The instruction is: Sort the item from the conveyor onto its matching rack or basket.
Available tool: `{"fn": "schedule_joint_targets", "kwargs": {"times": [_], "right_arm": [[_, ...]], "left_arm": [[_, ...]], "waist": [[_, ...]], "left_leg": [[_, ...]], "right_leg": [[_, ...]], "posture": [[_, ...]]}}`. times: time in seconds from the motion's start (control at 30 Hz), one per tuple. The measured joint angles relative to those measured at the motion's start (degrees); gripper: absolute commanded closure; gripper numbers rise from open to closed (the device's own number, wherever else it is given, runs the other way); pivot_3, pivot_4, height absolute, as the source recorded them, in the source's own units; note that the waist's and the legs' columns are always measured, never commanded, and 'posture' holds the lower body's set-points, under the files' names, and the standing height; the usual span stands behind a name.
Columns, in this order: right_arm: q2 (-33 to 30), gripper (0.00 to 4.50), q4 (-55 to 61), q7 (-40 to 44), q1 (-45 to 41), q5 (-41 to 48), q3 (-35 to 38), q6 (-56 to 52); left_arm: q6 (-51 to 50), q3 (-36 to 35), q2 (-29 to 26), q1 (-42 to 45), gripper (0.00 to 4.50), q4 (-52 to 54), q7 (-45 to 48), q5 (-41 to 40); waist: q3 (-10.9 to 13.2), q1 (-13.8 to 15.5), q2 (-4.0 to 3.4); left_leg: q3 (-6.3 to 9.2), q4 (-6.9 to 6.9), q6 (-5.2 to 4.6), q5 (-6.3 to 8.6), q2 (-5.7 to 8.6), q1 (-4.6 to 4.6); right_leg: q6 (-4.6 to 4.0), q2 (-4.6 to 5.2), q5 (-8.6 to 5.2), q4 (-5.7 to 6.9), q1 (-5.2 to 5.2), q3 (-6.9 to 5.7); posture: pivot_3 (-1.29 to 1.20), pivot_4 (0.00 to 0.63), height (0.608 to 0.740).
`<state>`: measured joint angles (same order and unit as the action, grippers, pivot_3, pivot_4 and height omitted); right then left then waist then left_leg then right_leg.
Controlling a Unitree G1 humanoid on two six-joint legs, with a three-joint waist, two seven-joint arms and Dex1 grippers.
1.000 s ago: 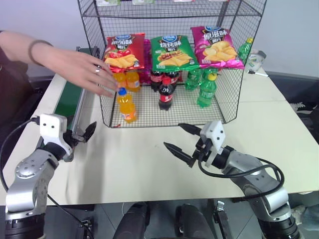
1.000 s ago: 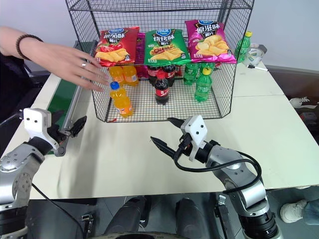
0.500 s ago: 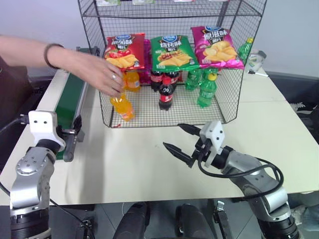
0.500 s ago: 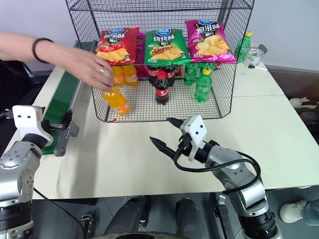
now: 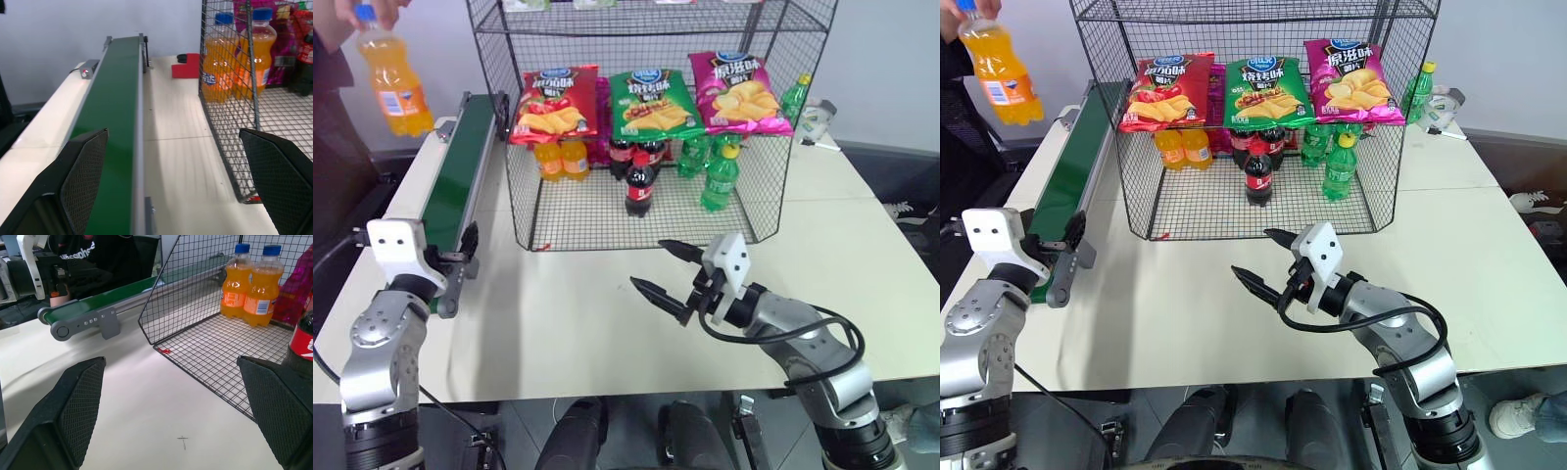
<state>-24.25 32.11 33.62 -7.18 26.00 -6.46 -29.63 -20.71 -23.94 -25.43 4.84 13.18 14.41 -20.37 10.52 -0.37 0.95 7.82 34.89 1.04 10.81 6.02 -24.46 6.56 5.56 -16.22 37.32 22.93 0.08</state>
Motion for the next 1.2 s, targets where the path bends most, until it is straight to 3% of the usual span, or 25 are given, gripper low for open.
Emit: {"fn": "schedule_joint_targets", "kwargs": {"times": [0.27, 0.53, 1.2], "right_arm": [[0.65, 0.0, -0.4, 0.01, 0.15, -0.12, 0.0, 0.26], [0.89, 0.0, -0.4, -0.16, 0.16, -0.39, -0.05, 0.26], [1.53, 0.0, -2.38, 0.33, 1.68, -1.04, -0.06, 2.43]], "left_arm": [[1.05, 0.35, 0.15, 4.01, 0.05, -5.2, -6.22, 5.86], [1.42, 0.18, 2.54, 4.45, 0.05, -6.01, -8.27, 6.38], [2.56, 0.69, 1.92, 4.56, 0.05, -7.09, -5.17, 5.99]], "waist": [[0.0, 0.01, 0.0], [-0.01, 0.08, 0.01], [-0.01, 0.0, 0.01]], "left_leg": [[0.0, 0.01, 0.0, 0.0, 0.01, 0.0], [0.0, 0.05, 0.0, 0.0, 0.01, 0.0], [0.0, 0.05, 0.0, 0.0, 0.01, 0.01]], "right_leg": [[0.01, -0.01, 0.01, 0.0, 0.0, -0.05], [0.02, 0.0, 0.01, 0.01, -0.01, -0.06], [0.02, -0.01, 0.01, 0.01, -0.03, -0.07]], "posture": [[0.0, 0.15, 0.74], [0.0, 0.15, 0.74], [0.0, 0.15, 0.74]]}}
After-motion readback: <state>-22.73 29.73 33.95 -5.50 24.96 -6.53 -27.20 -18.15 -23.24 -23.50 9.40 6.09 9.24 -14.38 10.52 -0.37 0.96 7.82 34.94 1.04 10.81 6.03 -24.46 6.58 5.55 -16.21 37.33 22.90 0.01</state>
